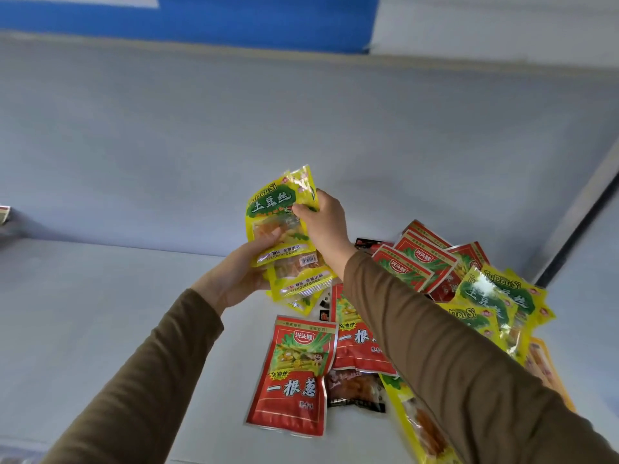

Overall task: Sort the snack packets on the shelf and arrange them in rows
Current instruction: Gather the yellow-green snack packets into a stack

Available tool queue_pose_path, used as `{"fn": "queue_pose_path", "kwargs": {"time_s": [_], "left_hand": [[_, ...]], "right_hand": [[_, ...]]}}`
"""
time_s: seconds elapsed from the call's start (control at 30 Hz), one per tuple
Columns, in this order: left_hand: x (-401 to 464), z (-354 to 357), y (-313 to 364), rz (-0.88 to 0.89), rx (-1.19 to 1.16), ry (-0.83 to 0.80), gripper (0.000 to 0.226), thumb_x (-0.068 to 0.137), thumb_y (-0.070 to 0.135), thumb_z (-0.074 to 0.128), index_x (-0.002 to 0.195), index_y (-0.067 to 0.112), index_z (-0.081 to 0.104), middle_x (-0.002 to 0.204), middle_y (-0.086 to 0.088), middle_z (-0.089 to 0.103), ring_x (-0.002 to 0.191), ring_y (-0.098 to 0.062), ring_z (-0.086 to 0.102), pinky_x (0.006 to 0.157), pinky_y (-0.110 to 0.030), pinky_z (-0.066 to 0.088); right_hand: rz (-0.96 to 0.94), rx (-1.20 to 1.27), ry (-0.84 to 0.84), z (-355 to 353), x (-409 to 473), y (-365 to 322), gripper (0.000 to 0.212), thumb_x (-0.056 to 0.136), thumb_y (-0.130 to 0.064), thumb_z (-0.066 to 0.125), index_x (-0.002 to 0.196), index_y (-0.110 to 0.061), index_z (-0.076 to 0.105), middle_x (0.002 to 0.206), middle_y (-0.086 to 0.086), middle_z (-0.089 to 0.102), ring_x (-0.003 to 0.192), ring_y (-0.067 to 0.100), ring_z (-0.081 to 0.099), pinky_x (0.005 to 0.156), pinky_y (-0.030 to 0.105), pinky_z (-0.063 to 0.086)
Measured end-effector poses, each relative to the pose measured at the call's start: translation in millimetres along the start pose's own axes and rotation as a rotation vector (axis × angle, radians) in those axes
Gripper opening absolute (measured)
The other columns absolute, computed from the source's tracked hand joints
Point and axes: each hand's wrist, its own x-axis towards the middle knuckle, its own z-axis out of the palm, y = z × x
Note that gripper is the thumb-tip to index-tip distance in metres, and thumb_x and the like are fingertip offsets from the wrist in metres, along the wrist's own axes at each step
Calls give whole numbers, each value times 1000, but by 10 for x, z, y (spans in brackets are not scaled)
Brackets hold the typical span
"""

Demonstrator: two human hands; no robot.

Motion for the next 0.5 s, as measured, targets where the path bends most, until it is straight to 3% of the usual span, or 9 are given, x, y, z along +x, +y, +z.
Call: {"fn": "queue_pose_path", "kwargs": {"time_s": [0.1,0.2,0.27,0.33,0.4,0.5], "left_hand": [[-26,72,-89,-43,-40,-27,39,83,43,77,117,24,77,126,-11,72,103,-27,75,76,-42,64],[-32,106,-195,-61,-128,-65,50,72,35,90,118,19,76,128,-15,71,101,-27,74,91,-47,60],[-34,85,-266,-52,-241,-91,68,63,29,98,123,11,71,128,-19,69,103,-30,74,93,-48,59],[-39,62,-336,-34,-338,-113,65,65,23,97,123,7,72,126,-20,70,101,-30,75,85,-46,63],[-54,34,-389,-29,-406,-109,51,71,18,91,118,6,75,121,-20,72,99,-31,76,80,-43,64],[-91,-18,-448,-22,-440,-68,43,76,14,81,118,5,75,120,-22,72,97,-32,76,78,-44,64]], "right_hand": [[92,112,11,31,-75,39,13,91,-17,66,99,-8,69,90,5,72,82,25,67,75,38,53],[250,324,-37,48,-112,27,21,93,-18,67,105,0,67,91,12,66,81,21,59,72,32,46],[355,403,-128,14,-97,11,42,95,-39,66,114,-2,65,114,18,67,97,19,58,85,33,44],[508,501,-239,-55,-85,7,70,88,-66,60,132,-12,62,139,11,60,123,23,57,107,44,42],[554,649,-351,-139,-66,56,80,89,-74,49,136,-10,61,133,14,63,122,32,59,111,56,41],[487,712,-404,-258,-63,161,72,98,-67,38,128,-8,66,109,14,70,97,31,64,94,47,51]]}}
